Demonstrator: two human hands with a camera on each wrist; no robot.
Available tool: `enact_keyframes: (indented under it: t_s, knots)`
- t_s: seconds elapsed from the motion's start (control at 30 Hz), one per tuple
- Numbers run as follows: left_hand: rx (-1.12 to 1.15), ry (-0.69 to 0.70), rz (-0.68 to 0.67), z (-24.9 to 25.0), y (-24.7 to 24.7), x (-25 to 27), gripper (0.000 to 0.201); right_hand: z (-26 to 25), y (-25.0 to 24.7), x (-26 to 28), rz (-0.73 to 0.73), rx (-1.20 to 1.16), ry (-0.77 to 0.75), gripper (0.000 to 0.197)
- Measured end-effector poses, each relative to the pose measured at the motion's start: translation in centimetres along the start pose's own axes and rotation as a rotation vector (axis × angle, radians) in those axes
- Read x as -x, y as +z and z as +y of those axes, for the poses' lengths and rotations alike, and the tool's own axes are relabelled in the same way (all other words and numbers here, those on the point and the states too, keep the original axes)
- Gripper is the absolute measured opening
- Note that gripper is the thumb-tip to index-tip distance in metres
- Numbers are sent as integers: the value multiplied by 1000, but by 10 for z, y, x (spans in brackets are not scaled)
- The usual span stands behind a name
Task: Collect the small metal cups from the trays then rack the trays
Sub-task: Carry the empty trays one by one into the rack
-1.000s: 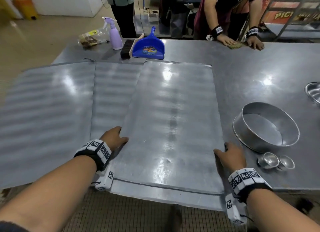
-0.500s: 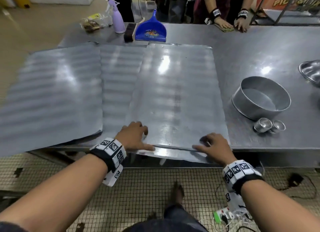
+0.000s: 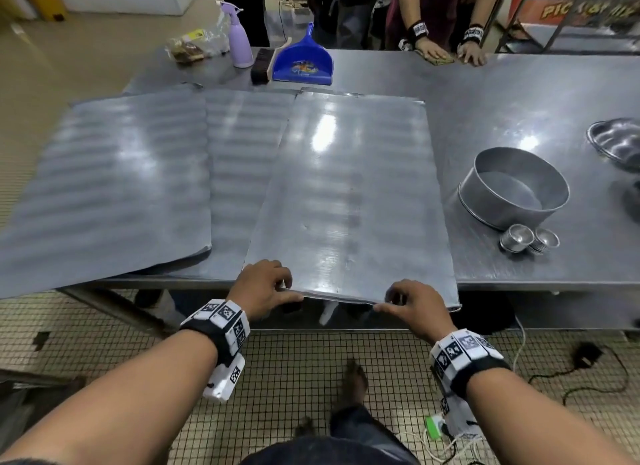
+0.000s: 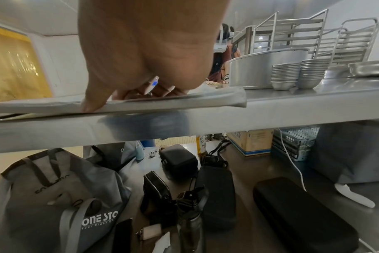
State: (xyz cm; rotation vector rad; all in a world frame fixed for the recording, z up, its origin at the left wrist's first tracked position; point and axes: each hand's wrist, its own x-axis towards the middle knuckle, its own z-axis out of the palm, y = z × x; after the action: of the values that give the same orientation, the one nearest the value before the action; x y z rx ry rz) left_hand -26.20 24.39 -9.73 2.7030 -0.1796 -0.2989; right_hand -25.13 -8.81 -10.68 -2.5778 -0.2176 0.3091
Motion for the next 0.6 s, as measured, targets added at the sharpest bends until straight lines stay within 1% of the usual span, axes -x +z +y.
enact_keyframes:
  t_s: [0.1, 0.17, 0.23, 0.27, 0.3, 0.33, 0.37, 0.43, 0.5, 0.57, 0.6]
  knots:
    - [35, -9, 5, -2, 4, 3, 36, -2, 0, 3, 6, -30, 31, 33]
    - [60, -44, 61, -2, 4, 5, 39, 4, -3, 4, 44, -63, 61, 36]
    - [65, -157, 201, -5, 2, 7, 48, 17, -7, 4, 182, -26, 146, 44]
    - [77, -239, 273, -8, 0, 8, 53, 26, -10, 4, 272, -13, 234, 47]
    - [104, -330, 307, -12, -2, 9, 58, 35, -13, 6, 333, -38, 338, 51]
    - [142, -414, 303, -16, -4, 9, 64, 43, -16, 8, 349, -92, 439, 56]
    - [181, -482, 270, -19, -4, 9, 69, 50, -17, 10, 331, -165, 511, 62]
    - [230, -551, 224, -23, -4, 8, 71, 57, -18, 11, 266, -293, 564, 71]
    - [263, -561, 237, -21, -5, 5, 60, 61, -18, 8, 227, -381, 572, 75]
    - [291, -560, 233, -16, -8, 4, 47, 66, -20, 2, 223, -424, 565, 76]
    - [301, -565, 231, -16, -8, 3, 44, 68, -23, 0, 222, -436, 560, 75]
